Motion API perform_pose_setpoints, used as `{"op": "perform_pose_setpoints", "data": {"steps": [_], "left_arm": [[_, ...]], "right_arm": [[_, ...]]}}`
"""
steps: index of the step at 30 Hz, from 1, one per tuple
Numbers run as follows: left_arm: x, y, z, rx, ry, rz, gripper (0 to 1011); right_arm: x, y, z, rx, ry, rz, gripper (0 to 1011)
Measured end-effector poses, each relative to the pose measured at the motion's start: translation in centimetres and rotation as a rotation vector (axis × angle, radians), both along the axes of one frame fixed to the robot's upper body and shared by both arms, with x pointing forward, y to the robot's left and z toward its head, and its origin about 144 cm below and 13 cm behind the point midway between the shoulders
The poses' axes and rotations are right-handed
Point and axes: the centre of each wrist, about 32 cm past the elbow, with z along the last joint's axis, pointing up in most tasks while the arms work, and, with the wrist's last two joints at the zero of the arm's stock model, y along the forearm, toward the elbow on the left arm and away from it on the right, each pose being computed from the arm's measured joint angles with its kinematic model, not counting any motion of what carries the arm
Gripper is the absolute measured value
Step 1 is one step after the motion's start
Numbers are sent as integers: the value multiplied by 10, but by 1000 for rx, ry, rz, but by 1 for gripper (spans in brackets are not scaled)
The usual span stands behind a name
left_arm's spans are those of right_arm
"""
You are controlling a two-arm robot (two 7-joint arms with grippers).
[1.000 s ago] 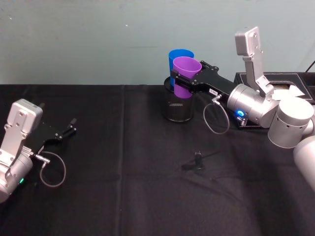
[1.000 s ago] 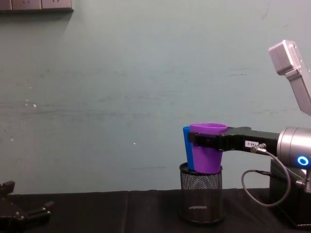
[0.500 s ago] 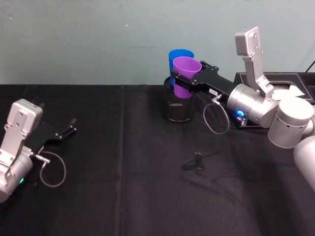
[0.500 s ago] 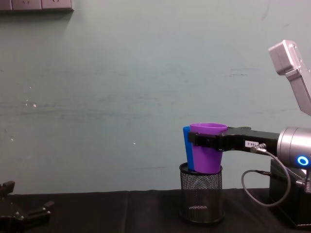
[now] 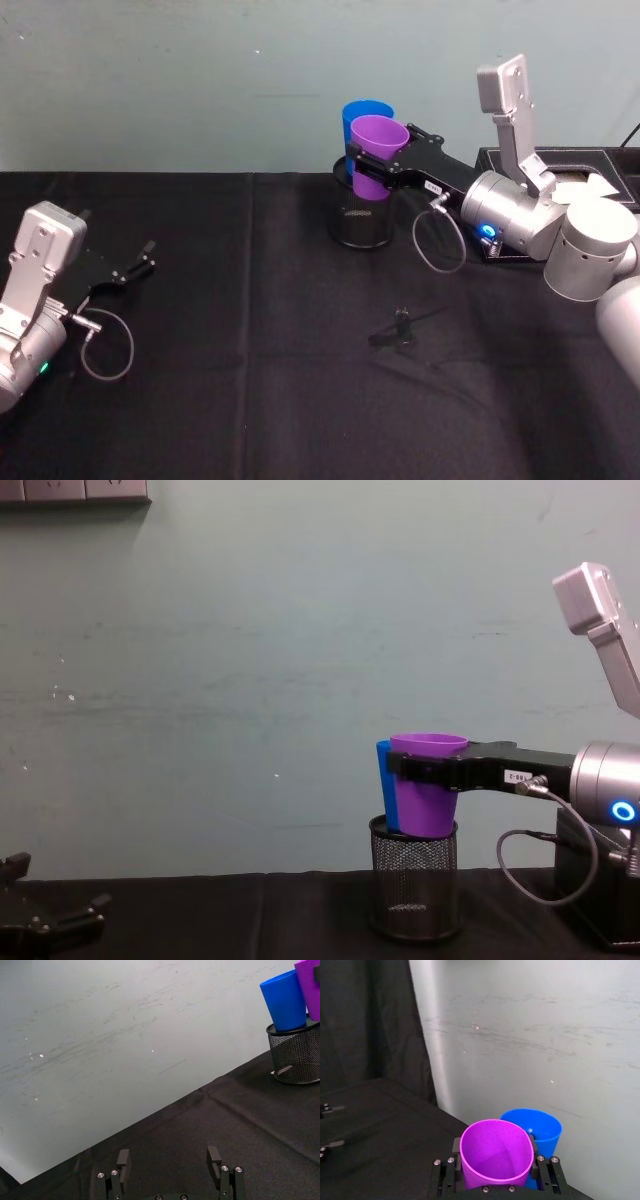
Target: Pick up one cup with a gripper and tap it against the other cup.
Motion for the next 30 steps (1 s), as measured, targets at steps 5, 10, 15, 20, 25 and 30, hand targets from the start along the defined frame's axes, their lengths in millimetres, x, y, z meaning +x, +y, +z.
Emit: {"op": "perform_pose_setpoints", "data": {"steps": [5,10,15,20,25,30], "left_arm": [[0,0,0,0,0,0,1000],[0,0,0,0,0,0,1000],[0,0,0,0,0,0,1000],[0,0,0,0,0,0,1000],[0,0,0,0,0,0,1000],[0,0,0,0,0,0,1000]], "right_arm": [[-7,6,2,-2,-16,36,731],[-25,11,1,-12,-30,73,731],[-47,12,-3,-25,-45,99,731],[-74,10,-13,-35,-52,122,731],[-94,8,-25,-49,-57,125,731],[-111,6,-41,-67,-56,125,731]]}}
